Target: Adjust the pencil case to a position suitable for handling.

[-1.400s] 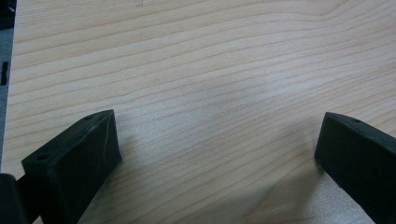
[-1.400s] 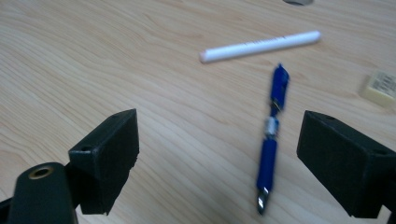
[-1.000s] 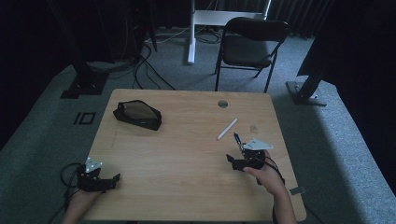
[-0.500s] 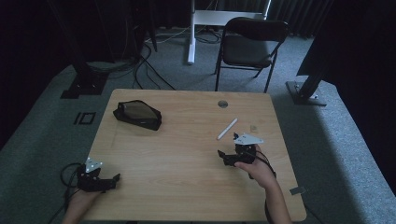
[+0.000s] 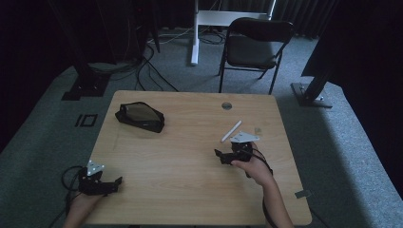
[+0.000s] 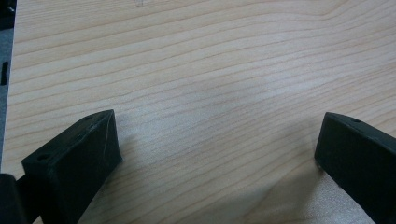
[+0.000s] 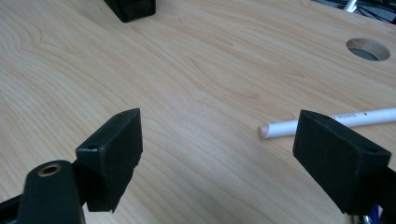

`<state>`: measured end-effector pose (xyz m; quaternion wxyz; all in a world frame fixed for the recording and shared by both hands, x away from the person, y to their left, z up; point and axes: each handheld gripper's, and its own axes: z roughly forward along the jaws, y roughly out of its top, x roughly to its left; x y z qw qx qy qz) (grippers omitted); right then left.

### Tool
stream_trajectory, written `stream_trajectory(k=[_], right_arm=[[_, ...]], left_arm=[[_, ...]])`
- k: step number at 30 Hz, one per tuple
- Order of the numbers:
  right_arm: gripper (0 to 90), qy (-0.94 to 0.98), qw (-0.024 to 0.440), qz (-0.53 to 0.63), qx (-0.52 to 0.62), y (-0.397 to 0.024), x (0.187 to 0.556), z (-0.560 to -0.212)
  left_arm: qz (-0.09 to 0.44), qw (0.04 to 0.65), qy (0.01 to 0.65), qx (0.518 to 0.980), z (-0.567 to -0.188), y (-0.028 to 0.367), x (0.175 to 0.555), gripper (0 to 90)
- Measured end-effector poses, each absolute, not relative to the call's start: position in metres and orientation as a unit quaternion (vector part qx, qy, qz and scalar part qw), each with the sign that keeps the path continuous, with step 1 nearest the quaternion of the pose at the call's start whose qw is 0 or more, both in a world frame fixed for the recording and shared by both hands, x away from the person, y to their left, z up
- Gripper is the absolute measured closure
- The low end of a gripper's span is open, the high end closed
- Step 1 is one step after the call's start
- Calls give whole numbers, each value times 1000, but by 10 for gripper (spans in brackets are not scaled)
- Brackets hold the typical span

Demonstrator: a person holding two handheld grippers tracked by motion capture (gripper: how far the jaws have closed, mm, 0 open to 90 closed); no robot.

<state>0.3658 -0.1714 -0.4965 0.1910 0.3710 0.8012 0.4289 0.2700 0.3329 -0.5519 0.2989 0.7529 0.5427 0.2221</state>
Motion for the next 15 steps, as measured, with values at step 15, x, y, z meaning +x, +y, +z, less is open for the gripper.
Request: stream_trajectory(k=[15], right_arm=[[155, 810, 188, 431, 350, -145, 381, -495]], left_arm=[[222, 300, 541, 754, -552, 333, 270, 1]])
